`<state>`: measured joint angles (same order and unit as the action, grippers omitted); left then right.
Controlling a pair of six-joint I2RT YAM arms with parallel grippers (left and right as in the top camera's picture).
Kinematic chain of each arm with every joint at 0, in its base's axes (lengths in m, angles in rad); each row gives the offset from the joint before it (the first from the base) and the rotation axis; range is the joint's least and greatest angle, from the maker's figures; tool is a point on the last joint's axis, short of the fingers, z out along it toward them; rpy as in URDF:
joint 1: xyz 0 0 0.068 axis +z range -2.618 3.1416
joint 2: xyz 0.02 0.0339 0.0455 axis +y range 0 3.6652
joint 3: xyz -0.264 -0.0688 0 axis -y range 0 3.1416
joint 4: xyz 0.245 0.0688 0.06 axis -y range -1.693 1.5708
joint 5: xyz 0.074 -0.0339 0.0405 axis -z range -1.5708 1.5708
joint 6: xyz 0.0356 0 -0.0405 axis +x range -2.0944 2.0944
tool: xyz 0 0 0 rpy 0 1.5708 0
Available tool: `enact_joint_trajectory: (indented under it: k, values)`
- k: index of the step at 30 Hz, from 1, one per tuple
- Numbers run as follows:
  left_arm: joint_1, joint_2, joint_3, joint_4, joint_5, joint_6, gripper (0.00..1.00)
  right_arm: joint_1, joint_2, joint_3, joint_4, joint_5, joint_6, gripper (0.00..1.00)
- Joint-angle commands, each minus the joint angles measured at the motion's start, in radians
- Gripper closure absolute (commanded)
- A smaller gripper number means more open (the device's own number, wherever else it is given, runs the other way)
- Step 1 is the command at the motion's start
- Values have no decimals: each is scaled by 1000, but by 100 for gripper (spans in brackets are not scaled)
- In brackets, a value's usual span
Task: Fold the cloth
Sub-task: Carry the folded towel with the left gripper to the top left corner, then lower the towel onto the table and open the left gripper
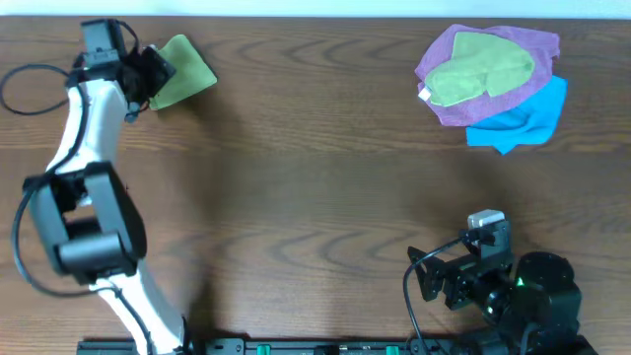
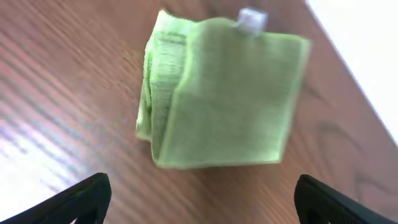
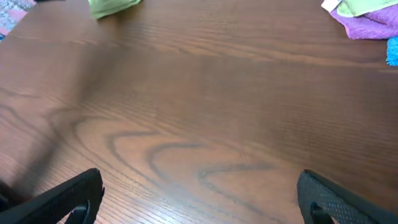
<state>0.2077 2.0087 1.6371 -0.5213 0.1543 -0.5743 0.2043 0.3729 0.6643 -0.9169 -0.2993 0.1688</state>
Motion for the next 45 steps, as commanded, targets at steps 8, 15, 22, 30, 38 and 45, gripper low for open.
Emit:
enact_joint_trajectory:
  k: [8,15,22,30,38,45]
  values:
    - [-28,-117,17,-198,0,137,5,-8,-2,-6,-1,-4,10,1]
    - [-126,-193,17,-333,-64,254,4,-8,-2,-6,-1,-4,10,1]
    - [-201,-316,17,-340,-76,256,5,-8,-2,-6,-1,-4,10,1]
    - [-210,-441,17,-338,-76,257,5,-8,-2,-6,-1,-4,10,1]
    - [-214,-550,17,-465,-81,257,5,-8,-2,-6,-1,-4,10,1]
    - [-216,-647,14,-539,-93,356,5,-8,-2,-6,-1,-4,10,1]
